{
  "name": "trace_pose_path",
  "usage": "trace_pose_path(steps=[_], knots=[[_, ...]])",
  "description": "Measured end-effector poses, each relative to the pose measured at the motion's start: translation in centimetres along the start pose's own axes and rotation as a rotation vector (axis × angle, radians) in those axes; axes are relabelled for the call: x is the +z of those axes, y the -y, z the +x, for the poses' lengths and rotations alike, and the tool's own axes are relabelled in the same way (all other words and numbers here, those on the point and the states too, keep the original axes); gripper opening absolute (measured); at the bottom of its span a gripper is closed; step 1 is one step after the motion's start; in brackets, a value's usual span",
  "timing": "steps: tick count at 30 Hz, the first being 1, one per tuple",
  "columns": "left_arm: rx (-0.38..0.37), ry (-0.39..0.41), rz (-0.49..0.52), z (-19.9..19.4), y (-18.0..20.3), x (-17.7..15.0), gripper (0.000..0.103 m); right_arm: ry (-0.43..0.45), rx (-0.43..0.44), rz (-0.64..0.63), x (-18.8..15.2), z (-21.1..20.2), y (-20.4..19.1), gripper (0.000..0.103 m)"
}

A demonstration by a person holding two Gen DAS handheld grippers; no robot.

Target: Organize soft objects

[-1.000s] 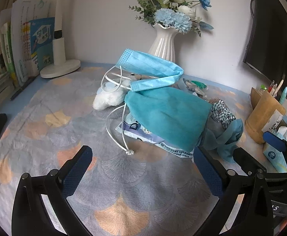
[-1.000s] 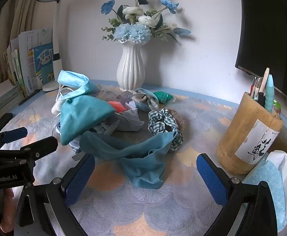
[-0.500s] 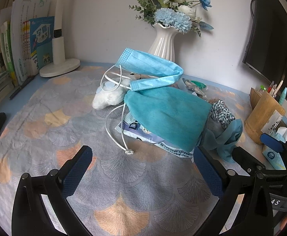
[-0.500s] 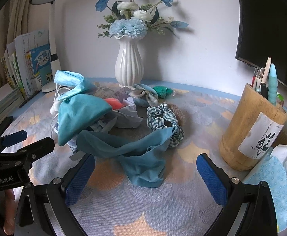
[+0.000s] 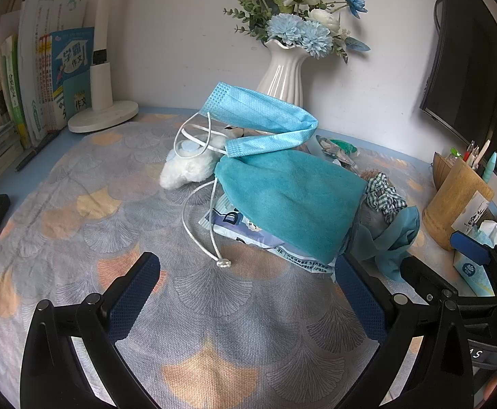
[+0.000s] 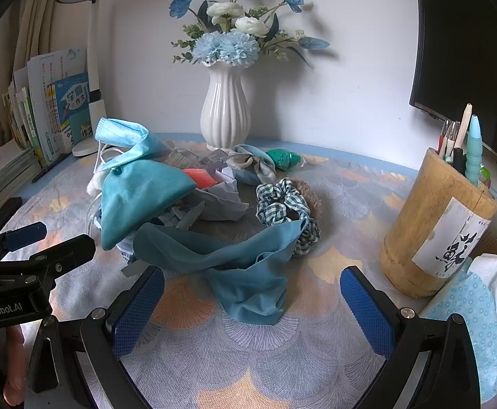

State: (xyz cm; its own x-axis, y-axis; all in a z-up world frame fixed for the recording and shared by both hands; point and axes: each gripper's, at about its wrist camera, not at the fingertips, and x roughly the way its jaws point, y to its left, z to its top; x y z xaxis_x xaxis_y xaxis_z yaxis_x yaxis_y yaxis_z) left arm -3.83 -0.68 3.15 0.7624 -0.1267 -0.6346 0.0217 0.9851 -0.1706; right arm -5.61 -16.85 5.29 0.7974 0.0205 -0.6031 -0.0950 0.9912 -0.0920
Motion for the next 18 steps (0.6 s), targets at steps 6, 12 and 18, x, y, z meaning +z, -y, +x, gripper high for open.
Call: trace_pose_path(steps=[6,12,18], knots=[[-0.001,-0.003,0.0,0.07,0.05,0.0,0.102,0.0,0.0,0.0,-0.01,-0.01,0.0,0.103],[-0.013,-0.009,-0.01,0.29,-0.11,0.14,0.102,-0.001,0.0,-0.001,-0.02,-0.02,-0.05,0.103],[-0.026,-0.014,-0.045,0.42,-0.7,0.25,0.102,-0.002,0.001,-0.003,-0.04,0.07,-0.13,0.103]])
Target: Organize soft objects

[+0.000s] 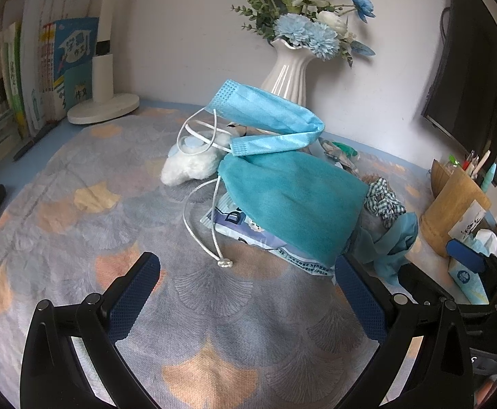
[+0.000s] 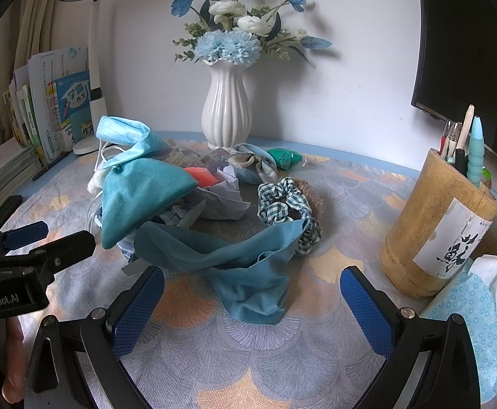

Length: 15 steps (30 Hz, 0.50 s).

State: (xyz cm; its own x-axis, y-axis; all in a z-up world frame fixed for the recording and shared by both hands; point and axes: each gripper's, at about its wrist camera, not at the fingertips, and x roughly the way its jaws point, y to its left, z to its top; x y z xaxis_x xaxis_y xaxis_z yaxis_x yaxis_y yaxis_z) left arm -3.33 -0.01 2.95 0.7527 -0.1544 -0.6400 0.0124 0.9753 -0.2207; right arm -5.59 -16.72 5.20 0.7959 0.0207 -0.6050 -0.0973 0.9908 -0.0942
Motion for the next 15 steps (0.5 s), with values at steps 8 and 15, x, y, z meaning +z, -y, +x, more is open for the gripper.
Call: trace_pose_path(steps=[8,15], knots=[[-0.003,-0.004,-0.002,0.02,-0.13,0.08,0.102,-0.004,0.002,-0.006,-0.04,0.05,-0.16,0.103],[-0.002,-0.005,-0.006,0.07,-0.04,0.06,0.102,-0.005,0.001,-0.006,-0.04,0.05,-0.2,0.103]])
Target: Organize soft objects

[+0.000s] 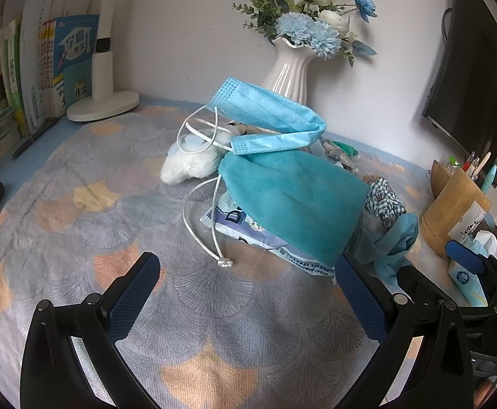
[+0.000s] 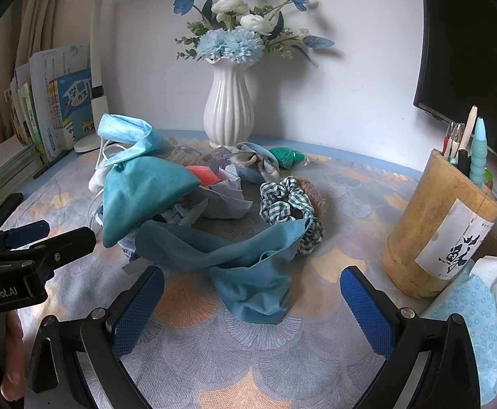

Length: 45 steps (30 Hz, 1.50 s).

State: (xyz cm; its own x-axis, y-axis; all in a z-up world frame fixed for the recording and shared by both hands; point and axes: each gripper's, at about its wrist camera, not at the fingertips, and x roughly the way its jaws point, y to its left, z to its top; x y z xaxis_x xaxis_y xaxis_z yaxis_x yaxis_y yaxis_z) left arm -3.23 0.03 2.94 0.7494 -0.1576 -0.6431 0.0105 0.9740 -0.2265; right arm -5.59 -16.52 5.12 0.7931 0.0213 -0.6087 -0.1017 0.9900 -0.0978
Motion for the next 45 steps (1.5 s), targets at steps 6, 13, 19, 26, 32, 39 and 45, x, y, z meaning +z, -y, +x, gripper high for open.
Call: trace_pose_path(steps=[6,13,19,26,32,39,45], knots=[[0.0,0.001,-0.001,0.0,0.0,0.0,0.102,0.0,-0.001,0.001,0.0,0.0,0.0,0.103],[-0.001,0.001,-0.007,0.0,-0.1,0.0,0.102,-0.004,0.001,0.003,-0.2,0.0,-0.1,0.103],[-0.004,0.001,-0.014,0.0,-0.2,0.0,0.102,-0.004,0.001,0.0,-0.2,0.0,-0.1,0.103],[-0.005,0.002,-0.018,0.0,-0.3,0.0,0.102,-0.005,0.001,0.0,-0.2,0.1,-0.1,0.103],[-0.003,0.002,-0.018,0.0,-0.3,0.0,0.102,0.006,-0.005,0.009,-0.1,0.0,0.0,0.103],[0.014,-0.003,0.009,-0.7,-0.2,0.9,0.102,-0.003,0.016,0.039,0.0,0.2,0.7,0.103],[-0.049,0.028,0.182,-2.1,0.6,6.9,0.102,0.001,0.002,0.044,0.0,0.1,0.8,0.103]])
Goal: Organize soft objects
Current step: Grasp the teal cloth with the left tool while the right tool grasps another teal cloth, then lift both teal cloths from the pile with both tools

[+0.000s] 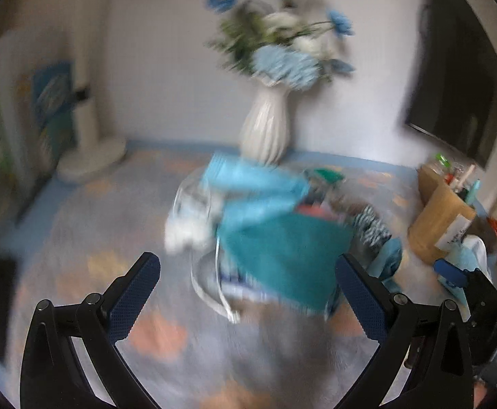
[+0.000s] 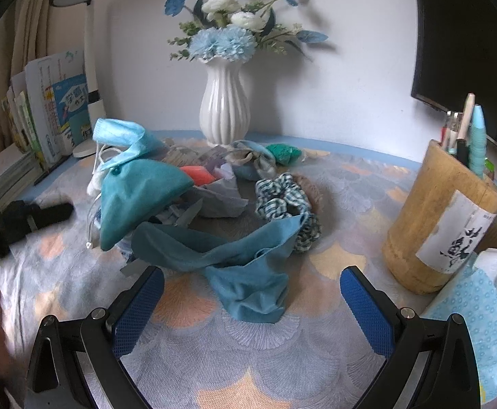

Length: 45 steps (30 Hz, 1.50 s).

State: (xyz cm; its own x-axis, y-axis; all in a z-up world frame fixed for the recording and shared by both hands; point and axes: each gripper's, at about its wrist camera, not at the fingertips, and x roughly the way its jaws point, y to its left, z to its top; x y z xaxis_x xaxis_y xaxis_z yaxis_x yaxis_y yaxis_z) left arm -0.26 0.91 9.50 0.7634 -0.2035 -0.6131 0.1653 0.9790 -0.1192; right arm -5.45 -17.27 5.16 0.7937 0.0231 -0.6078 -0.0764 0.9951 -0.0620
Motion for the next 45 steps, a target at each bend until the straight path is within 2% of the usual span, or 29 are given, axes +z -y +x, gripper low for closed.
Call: trace_pose_path(steps=[3,6,9,12,14,16,17,19,22,27,30,31,33,34,36,37,38,39,42,45], knots=[[-0.07,-0.041,0.109,1.2,0.4,3.2,0.102,0.035,-0.01,0.038,-0.1,-0.7,0.7,0.103],[-0.101,-0.085,0.265,3.6,1.7,5.5,0.102,0.017,0.008,0.063,0.1,-0.4,1.2,0.103],[-0.103,-0.116,0.358,5.6,3.0,5.9,0.102,-0.011,0.02,0.086,0.2,0.0,1.7,0.103],[-0.104,-0.132,0.395,6.8,3.4,5.6,0.101,-0.008,0.031,0.135,0.2,-0.5,2.6,0.103],[-0.108,-0.146,0.391,7.4,3.1,5.2,0.095,-0.035,0.089,0.165,0.3,-0.4,3.3,0.103],[-0.115,-0.174,0.379,8.4,2.6,5.0,0.074,-0.081,0.134,0.183,0.4,0.3,3.6,0.103],[-0.123,-0.194,0.372,8.9,2.3,4.7,0.069,-0.098,0.145,0.187,0.4,0.6,3.7,0.103],[-0.137,-0.214,0.359,9.4,1.9,4.1,0.051,-0.135,0.177,0.203,0.5,1.4,4.0,0.103],[-0.161,-0.198,0.341,9.2,1.7,3.3,0.032,-0.176,0.221,0.248,0.2,2.3,4.5,0.103],[-0.135,-0.132,0.323,7.5,1.6,2.9,0.021,-0.211,0.285,0.352,0.1,3.3,5.9,0.103],[-0.125,-0.091,0.286,6.0,1.3,3.1,0.02,-0.213,0.306,0.353,0.9,3.5,5.7,0.102],[-0.121,-0.078,0.271,5.4,1.3,3.2,0.02,-0.218,0.299,0.347,1.0,3.7,5.6,0.1],[-0.119,-0.037,0.233,3.7,0.9,3.3,0.02,-0.235,0.256,0.344,1.1,4.6,5.5,0.079],[-0.119,-0.019,0.215,2.9,0.7,3.3,0.02,-0.25,0.268,0.339,1.1,5.1,5.4,0.067],[-0.118,0.012,0.157,1.0,0.1,3.1,0.02,-0.277,0.286,0.334,1.0,5.8,5.0,0.054],[-0.122,0.02,0.14,0.3,0.0,2.8,0.02,-0.269,0.269,0.312,1.0,5.8,4.5,0.046],[-0.126,0.033,0.122,-0.7,-0.2,2.3,0.02,-0.256,0.258,0.286,1.1,5.5,4.1,0.028],[-0.133,0.051,0.1,-1.8,-0.2,1.5,0.02,-0.248,0.257,0.273,1.2,5.3,4.0,0.019],[-0.131,0.066,0.04,-3.6,-0.1,-1.4,0.02,-0.211,0.26,0.308,1.2,4.0,4.4,0.015],[-0.129,0.032,-0.029,-3.0,-0.2,-3.8,0.02,-0.132,0.306,0.364,1.1,0.9,5.6,0.015]])
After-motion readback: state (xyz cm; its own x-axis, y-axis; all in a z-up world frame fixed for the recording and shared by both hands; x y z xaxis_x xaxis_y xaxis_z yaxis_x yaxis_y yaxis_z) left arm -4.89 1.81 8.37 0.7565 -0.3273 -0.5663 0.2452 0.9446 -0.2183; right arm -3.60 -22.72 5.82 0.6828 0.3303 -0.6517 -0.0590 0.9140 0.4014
